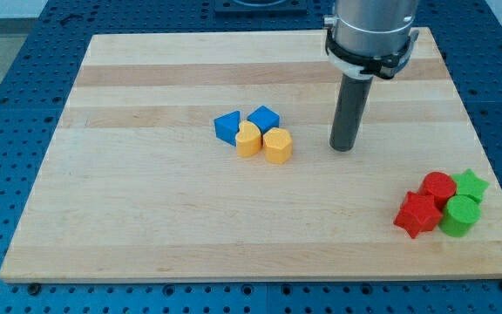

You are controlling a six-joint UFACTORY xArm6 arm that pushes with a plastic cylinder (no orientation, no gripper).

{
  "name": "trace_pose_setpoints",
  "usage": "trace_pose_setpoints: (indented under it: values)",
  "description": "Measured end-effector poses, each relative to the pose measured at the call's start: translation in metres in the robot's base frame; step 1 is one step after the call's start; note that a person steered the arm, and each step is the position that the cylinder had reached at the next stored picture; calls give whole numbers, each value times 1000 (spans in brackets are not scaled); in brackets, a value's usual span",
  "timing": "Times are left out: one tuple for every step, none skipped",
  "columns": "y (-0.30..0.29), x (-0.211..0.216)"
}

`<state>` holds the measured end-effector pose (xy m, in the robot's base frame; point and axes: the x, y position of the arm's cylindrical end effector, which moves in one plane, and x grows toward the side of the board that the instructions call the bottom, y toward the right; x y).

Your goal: Move the blue cube along with the yellow heart towards the bottom center

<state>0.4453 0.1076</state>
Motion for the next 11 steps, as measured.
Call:
trace_pose_setpoints:
  values:
    - [-16,-12]
    - [-69,-45]
    - [-74,-45]
    - [-79,-46]
    - [-122,-60]
    - [-147,-58]
    - [-147,-57]
    - [-140,-8]
    - [-129,9]
    - [-124,9]
    - [-114,5]
